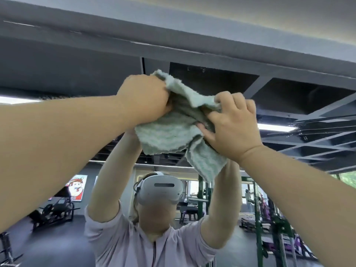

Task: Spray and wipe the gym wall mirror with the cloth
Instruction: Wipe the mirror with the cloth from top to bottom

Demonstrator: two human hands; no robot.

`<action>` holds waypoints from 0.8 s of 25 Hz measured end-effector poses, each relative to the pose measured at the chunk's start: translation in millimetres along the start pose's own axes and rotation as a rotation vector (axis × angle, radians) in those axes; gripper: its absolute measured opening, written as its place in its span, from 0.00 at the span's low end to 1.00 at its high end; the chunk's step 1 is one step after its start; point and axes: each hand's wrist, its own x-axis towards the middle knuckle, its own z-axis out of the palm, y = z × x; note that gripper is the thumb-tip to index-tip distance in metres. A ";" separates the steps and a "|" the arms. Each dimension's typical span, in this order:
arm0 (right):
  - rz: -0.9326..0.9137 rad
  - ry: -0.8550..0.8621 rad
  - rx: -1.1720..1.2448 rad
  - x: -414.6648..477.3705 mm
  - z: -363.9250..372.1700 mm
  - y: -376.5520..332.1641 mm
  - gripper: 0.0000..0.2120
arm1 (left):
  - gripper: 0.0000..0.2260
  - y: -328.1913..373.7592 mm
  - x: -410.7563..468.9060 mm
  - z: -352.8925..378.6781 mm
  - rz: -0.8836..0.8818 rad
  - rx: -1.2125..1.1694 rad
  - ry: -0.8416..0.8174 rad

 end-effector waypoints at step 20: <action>-0.079 -0.353 0.269 120.7 48.0 35.9 0.27 | 0.18 12.7 76.6 17.5 -0.365 -0.040 0.092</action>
